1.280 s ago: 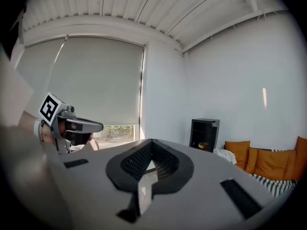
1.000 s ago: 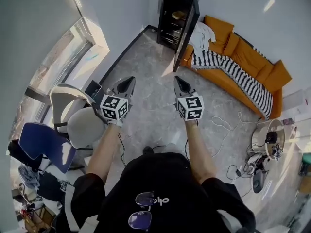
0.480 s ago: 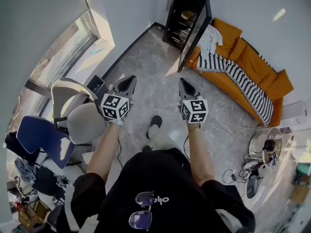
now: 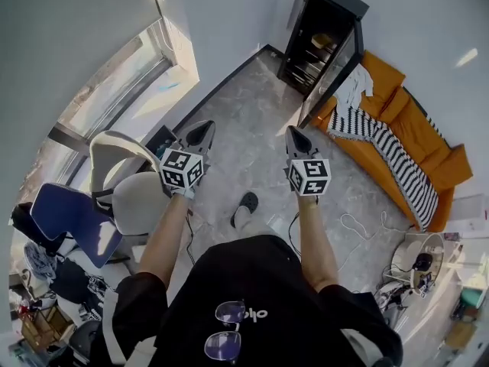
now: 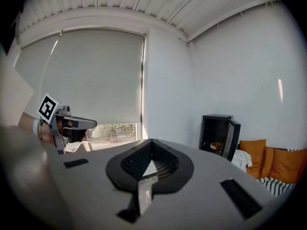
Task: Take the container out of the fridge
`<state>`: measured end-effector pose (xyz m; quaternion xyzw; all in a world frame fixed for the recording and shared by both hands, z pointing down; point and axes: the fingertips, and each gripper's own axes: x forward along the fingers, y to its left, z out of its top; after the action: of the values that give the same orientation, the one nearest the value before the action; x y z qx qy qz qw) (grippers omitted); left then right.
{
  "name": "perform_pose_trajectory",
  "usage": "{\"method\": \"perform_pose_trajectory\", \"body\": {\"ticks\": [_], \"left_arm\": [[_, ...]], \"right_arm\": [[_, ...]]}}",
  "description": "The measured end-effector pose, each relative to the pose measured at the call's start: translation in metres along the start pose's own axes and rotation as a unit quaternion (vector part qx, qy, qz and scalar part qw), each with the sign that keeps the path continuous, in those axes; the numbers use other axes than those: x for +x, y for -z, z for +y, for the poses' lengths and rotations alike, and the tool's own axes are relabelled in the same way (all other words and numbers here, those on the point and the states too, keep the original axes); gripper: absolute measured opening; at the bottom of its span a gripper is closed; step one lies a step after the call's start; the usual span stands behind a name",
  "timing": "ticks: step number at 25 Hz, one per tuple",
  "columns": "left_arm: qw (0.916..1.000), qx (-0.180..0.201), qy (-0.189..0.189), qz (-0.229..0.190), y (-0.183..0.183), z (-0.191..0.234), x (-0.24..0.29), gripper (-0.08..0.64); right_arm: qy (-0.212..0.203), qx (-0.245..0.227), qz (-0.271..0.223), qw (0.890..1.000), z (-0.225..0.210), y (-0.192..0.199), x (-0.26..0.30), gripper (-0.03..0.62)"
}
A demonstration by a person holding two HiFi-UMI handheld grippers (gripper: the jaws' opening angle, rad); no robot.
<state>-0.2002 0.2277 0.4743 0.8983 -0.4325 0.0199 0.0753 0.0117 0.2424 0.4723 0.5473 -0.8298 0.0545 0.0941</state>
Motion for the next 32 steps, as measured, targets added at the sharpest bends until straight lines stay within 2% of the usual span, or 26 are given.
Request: {"method": "perform_pose_trajectory", "body": {"ticks": [10, 14, 20, 25, 32], "left_arm": [[0.9998, -0.012, -0.008, -0.015, -0.032, 0.069, 0.097, 0.003], [0.9995, -0.027, 0.003, -0.015, -0.038, 0.079, 0.132, 0.003], [0.9994, -0.024, 0.018, -0.019, -0.053, 0.081, 0.173, 0.003], [0.9992, -0.027, 0.03, -0.005, -0.049, 0.087, 0.198, 0.003], [0.9981, -0.02, 0.058, 0.01, -0.044, 0.115, 0.254, 0.003]], "right_arm": [[-0.004, -0.014, 0.006, 1.0, -0.062, -0.031, 0.108, 0.005], [0.003, -0.005, 0.004, 1.0, -0.088, -0.036, 0.131, 0.005], [0.009, 0.009, 0.002, 1.0, -0.116, -0.039, 0.156, 0.005], [0.013, 0.02, 0.003, 1.0, -0.126, -0.038, 0.173, 0.005], [0.04, 0.043, 0.008, 0.998, -0.149, -0.034, 0.216, 0.005]]}}
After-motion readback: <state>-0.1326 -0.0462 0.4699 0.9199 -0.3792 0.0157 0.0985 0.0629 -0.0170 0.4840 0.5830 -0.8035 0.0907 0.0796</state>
